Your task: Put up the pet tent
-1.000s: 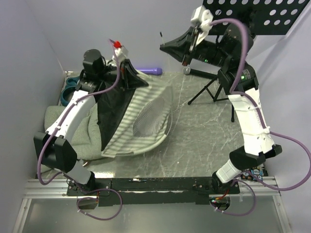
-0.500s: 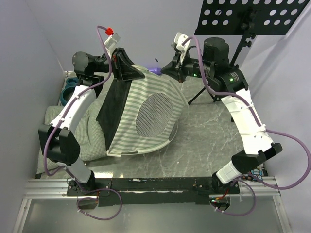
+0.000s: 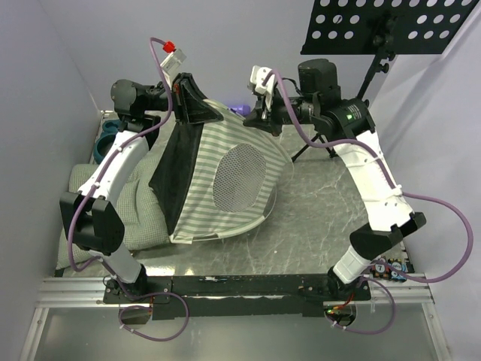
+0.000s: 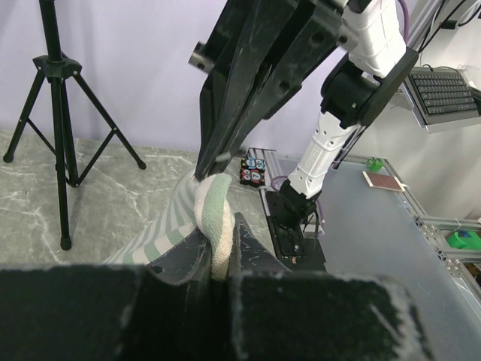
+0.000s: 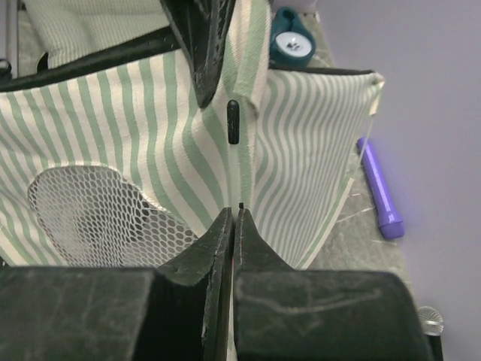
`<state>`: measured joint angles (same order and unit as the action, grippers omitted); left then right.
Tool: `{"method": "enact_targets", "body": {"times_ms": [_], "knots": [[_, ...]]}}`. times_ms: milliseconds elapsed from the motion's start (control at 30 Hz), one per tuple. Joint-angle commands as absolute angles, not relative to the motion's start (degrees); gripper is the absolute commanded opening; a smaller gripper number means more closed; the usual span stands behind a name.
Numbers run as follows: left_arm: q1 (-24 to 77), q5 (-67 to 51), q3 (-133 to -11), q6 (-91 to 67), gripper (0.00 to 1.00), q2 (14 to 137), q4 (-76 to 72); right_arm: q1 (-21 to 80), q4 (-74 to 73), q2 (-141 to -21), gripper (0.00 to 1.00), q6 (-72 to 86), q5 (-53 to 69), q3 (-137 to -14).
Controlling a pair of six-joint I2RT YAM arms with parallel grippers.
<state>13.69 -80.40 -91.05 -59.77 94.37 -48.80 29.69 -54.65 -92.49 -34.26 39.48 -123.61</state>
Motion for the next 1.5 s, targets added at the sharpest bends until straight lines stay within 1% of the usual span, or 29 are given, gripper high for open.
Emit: {"method": "enact_targets", "body": {"times_ms": [0,167,600,867,1467], "knots": [[11.6,-74.97,-97.12,-61.7,0.01,91.85,-56.08,29.44,-72.5,-95.79,0.0,-37.53,35.33,-124.36],[11.51,-75.14,-98.79,-62.49,0.01,92.37,-56.69,29.71,-74.09,-97.21,0.0,-37.88,34.28,-125.42],[11.6,-77.43,-95.8,-62.67,0.01,90.97,-61.25,29.53,-73.82,-98.61,0.0,-35.68,34.45,-127.61],[12.92,-78.84,-95.8,-61.44,0.01,90.88,-60.64,29.53,-74.0,-99.05,0.0,-35.51,34.28,-128.06],[14.06,-81.3,-93.25,-60.3,0.01,89.03,-61.18,28.92,-72.77,-97.29,0.0,-35.33,33.93,-125.51]]}}
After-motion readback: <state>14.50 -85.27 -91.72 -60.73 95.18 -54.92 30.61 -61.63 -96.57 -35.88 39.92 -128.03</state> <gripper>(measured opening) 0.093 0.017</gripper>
